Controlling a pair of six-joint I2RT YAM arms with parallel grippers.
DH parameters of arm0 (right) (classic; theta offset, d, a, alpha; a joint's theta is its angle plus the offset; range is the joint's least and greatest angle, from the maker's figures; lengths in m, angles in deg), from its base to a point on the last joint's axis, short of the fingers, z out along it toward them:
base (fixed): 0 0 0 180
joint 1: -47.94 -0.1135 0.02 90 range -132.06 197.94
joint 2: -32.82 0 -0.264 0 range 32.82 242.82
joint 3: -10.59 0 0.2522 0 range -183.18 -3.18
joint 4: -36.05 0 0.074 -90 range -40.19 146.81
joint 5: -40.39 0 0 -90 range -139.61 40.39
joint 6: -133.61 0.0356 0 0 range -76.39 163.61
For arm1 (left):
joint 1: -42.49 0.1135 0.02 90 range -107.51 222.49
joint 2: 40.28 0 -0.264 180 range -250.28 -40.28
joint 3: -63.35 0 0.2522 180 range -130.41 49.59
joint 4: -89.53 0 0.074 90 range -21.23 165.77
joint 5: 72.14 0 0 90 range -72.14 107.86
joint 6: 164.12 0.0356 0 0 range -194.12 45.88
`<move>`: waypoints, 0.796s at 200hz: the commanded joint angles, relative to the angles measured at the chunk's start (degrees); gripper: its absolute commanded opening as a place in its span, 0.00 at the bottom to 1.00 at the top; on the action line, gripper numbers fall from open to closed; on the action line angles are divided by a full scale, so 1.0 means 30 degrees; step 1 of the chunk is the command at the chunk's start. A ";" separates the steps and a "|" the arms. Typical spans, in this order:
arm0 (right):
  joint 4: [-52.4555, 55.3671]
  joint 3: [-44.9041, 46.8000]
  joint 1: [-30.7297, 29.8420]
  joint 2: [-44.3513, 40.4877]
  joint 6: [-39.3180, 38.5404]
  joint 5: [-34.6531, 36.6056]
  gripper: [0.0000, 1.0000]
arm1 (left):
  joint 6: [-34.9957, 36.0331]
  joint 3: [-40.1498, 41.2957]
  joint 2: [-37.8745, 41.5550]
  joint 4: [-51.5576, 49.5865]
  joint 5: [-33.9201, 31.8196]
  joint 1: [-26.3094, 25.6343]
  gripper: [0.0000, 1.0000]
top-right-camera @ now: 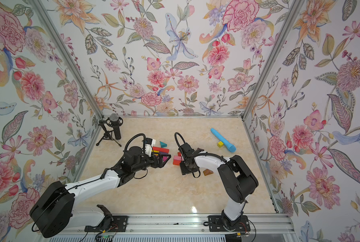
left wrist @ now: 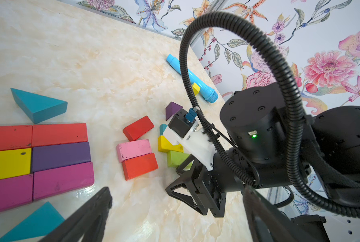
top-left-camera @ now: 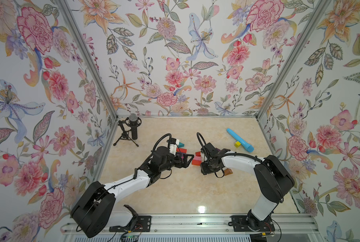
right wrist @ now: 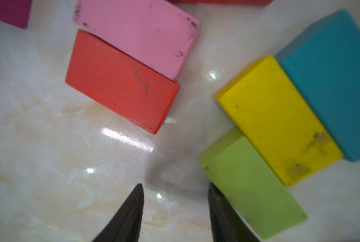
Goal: Assemble a piece of candy with building blocks
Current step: Assemble the building block at the center of the board.
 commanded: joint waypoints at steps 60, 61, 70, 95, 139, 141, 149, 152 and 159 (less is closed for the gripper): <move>0.0544 -0.0622 0.1222 0.0352 -0.1069 0.0115 0.51 | 0.0017 -0.0098 -0.0217 0.0398 -0.0258 0.0256 0.99; 0.0544 -0.0631 0.1221 0.0350 -0.1070 0.0119 0.51 | 0.0012 -0.0094 -0.0222 0.0426 -0.0266 0.0258 0.99; 0.0544 -0.0764 0.1165 0.0265 -0.1095 -0.0057 0.51 | -0.0202 -0.0093 -0.0310 0.0604 -0.0208 0.0274 0.99; 0.0546 -0.0964 0.0953 -0.0765 -0.0997 -0.0814 0.53 | -0.0977 -0.0030 -0.0205 0.0990 -0.1118 -0.0231 0.99; -0.0048 0.0273 0.2753 -0.4436 -0.0923 -0.1901 0.83 | -0.4006 -0.0095 -0.1503 0.2485 -0.5480 -0.2661 0.99; -0.0175 0.0378 0.2951 -0.4576 -0.0901 -0.2001 0.84 | -0.4264 -0.0047 -0.1607 0.2757 -0.5684 -0.2726 0.99; -0.0634 0.0756 0.3785 -0.5184 -0.0840 -0.2700 0.87 | -0.5227 0.0123 -0.2109 0.3707 -0.6397 -0.3075 0.99; -0.0789 0.0921 0.4060 -0.5394 -0.0810 -0.3031 0.88 | -0.5526 0.0141 -0.2285 0.4014 -0.6649 -0.3219 0.99; -0.1202 0.1232 0.4789 -0.5880 -0.0751 -0.3730 0.91 | -0.6141 0.0042 -0.2722 0.4679 -0.7212 -0.3562 0.99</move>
